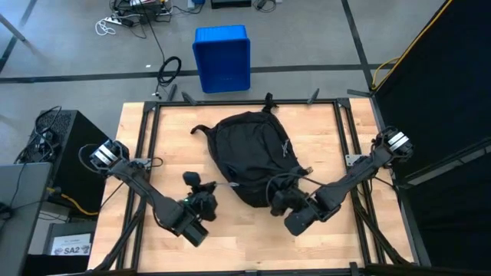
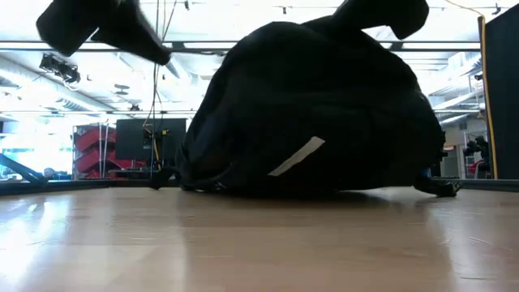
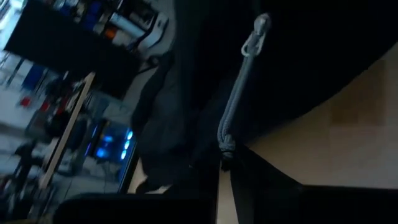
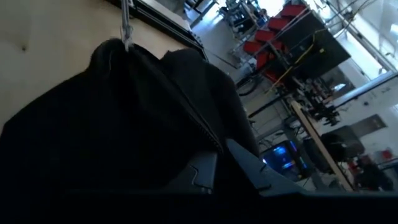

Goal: Unpack backpack
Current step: Open the black backpack

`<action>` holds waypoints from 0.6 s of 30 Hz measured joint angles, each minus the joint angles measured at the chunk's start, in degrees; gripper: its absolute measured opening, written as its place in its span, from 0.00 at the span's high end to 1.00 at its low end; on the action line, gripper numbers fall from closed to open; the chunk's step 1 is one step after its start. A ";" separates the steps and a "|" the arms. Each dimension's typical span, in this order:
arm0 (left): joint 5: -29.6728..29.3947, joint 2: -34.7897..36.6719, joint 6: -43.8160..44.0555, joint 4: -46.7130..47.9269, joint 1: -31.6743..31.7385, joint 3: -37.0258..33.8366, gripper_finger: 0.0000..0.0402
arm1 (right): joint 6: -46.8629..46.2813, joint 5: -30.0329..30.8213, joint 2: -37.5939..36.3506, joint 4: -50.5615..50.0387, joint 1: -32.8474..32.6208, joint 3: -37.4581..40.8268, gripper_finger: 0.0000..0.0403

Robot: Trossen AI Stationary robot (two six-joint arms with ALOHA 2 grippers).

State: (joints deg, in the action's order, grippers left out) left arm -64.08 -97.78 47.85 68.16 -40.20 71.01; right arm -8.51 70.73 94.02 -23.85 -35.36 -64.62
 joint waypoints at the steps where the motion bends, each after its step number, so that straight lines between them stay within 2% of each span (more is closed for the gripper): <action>1: -0.20 0.00 2.96 2.27 -0.05 -0.68 1.00 | -1.28 0.02 -0.01 -0.88 -0.07 -0.01 1.00; 6: 0.28 0.02 11.33 5.38 0.31 -6.08 1.00 | -2.84 -0.38 -0.01 -1.79 -0.26 -0.04 1.00; 9: 4.24 0.02 14.29 6.86 1.15 -9.43 1.00 | -2.68 0.14 -0.12 -2.57 -0.32 -0.02 1.00; 13: 5.96 0.91 17.39 5.48 1.74 -13.60 1.00 | -2.63 -0.63 -0.12 -2.33 -0.37 0.00 1.00; 18: 6.47 5.39 17.32 -2.12 1.94 -19.12 1.00 | -3.48 -3.22 -0.12 -2.12 0.21 0.00 1.00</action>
State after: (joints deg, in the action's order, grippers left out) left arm -57.61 -92.39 65.17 66.04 -38.26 51.89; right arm -11.99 67.51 93.91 -25.98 -35.15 -64.62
